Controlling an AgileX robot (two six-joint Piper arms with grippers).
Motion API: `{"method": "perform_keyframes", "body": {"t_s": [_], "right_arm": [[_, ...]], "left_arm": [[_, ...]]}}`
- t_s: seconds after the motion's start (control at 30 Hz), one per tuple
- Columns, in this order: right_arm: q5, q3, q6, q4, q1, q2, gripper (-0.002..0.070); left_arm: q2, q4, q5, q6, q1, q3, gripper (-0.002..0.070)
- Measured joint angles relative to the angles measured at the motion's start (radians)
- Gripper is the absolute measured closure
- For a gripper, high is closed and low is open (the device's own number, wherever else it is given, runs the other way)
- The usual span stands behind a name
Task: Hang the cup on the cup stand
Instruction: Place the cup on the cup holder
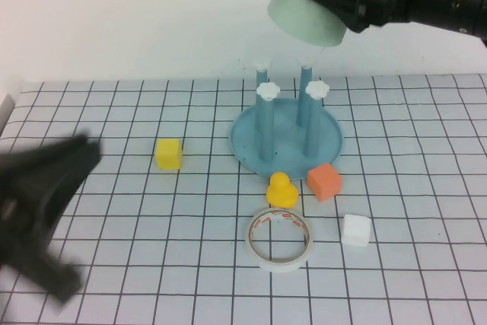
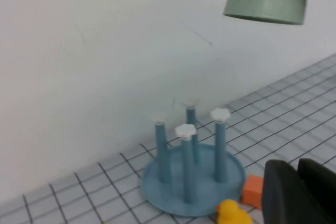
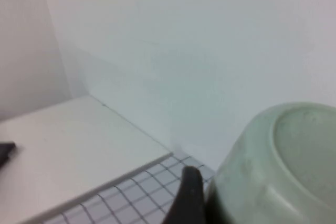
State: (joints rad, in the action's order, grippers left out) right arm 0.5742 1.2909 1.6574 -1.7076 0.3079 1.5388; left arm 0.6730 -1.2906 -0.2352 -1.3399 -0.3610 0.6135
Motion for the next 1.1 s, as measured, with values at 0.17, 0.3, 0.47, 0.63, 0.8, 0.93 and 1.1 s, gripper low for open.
{"method": "perform_keyframes", "body": {"t_s": [0.17,0.3,0.47,0.63,0.8,0.93,1.1], "right_arm": [[-0.030,0.004,0.219,0.001,0.000,0.002,0.0063],[-0.044,0.051,0.257,0.002,0.000,0.049,0.0064],[-0.066,0.157,0.262,0.002,0.017,0.178,0.0065],[-0.108,0.279,0.262,0.002,0.040,0.320,0.0065],[-0.140,0.392,0.264,0.002,0.043,0.454,0.0065],[-0.174,0.455,0.250,0.002,0.043,0.537,0.0066],[-0.193,0.493,0.201,0.000,0.043,0.606,0.0066]], "left_arm": [[-0.259,0.004,-0.004,0.182,0.000,-0.177,0.0672],[-0.376,0.004,-0.016,0.245,0.000,-0.251,0.0675],[-0.438,0.004,-0.052,0.280,0.000,-0.280,0.0676],[-0.440,0.005,-0.090,0.285,0.000,-0.281,0.0676],[-0.440,0.008,-0.101,0.285,0.000,-0.281,0.0676],[-0.440,0.008,-0.105,0.285,0.000,-0.281,0.0676],[-0.440,0.015,-0.110,0.283,0.000,-0.281,0.0676]]}}
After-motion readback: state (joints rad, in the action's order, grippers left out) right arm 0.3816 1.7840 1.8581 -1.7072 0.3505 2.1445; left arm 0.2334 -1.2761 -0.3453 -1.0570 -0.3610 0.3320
